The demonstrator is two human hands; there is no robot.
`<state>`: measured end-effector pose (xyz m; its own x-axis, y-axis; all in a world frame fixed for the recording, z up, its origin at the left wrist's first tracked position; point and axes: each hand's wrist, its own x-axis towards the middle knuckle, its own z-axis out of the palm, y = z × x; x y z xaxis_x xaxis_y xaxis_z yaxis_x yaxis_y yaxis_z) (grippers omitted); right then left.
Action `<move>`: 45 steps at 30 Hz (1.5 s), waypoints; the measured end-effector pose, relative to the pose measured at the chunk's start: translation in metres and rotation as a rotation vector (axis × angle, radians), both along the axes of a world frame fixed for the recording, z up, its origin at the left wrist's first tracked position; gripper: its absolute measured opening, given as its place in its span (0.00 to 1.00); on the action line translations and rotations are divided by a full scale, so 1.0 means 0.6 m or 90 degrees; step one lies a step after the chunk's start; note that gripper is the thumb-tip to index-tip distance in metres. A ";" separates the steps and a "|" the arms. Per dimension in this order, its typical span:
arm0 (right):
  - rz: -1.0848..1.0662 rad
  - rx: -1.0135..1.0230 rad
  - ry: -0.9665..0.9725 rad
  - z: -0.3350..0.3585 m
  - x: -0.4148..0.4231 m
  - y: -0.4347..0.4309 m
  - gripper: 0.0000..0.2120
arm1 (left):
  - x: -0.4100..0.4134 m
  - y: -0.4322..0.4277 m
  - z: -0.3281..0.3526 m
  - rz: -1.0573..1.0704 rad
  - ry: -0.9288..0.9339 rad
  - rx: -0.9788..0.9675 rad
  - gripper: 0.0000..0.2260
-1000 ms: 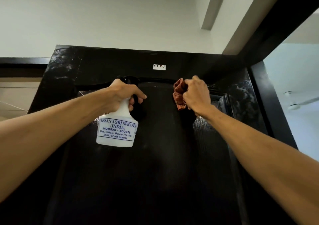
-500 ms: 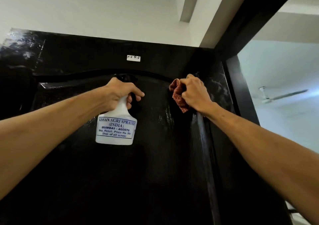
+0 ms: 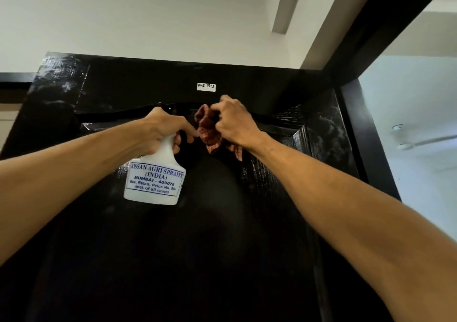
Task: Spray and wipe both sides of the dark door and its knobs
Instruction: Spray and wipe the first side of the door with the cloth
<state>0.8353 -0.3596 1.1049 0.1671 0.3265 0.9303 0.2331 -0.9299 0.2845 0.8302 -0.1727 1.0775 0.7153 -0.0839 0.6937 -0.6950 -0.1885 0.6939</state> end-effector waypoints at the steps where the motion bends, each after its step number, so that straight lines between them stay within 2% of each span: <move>1: -0.015 0.023 -0.012 -0.010 -0.005 -0.037 0.10 | -0.002 -0.014 -0.002 -0.013 0.004 0.002 0.07; 5: -0.038 0.114 -0.033 -0.034 -0.015 -0.134 0.09 | -0.010 -0.068 -0.006 -0.070 0.021 -0.003 0.06; 11: -0.038 0.072 -0.080 -0.037 -0.013 -0.147 0.12 | -0.017 -0.135 -0.005 -0.133 0.008 0.008 0.05; 17: -0.114 0.119 -0.113 -0.106 -0.058 -0.317 0.13 | -0.017 -0.198 -0.037 -0.164 0.033 0.031 0.06; 21: -0.074 0.121 -0.170 -0.049 -0.048 -0.283 0.19 | -0.013 -0.214 -0.050 -0.168 0.039 0.032 0.05; 24: -0.089 0.124 -0.190 -0.045 -0.027 -0.269 0.17 | -0.020 -0.223 -0.045 -0.180 0.032 0.025 0.05; 27: -0.086 0.116 -0.195 -0.095 -0.025 -0.301 0.14 | -0.021 -0.234 -0.062 -0.195 0.043 0.032 0.06; 33: -0.100 0.065 -0.143 -0.256 -0.020 -0.320 0.16 | -0.005 -0.247 -0.127 -0.217 0.097 0.042 0.09; 35: -0.104 0.055 -0.121 -0.257 -0.028 -0.318 0.17 | -0.004 -0.249 -0.147 -0.230 0.109 0.045 0.09; 39: -0.127 0.141 -0.131 -0.185 -0.033 -0.306 0.21 | -0.017 -0.256 -0.163 -0.251 0.106 0.053 0.08; 41: -0.121 0.129 -0.145 -0.200 -0.033 -0.304 0.20 | -0.024 -0.262 -0.161 -0.265 0.102 0.050 0.08; 45: -0.112 0.029 -0.127 -0.361 -0.034 -0.326 0.15 | -0.027 -0.265 -0.183 -0.267 0.110 0.044 0.09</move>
<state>0.8148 -0.5550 0.8880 0.0299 0.2662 0.9635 0.0106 -0.9639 0.2660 0.8140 -0.3317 0.9675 0.7146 -0.4329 0.5495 -0.5963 0.0337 0.8021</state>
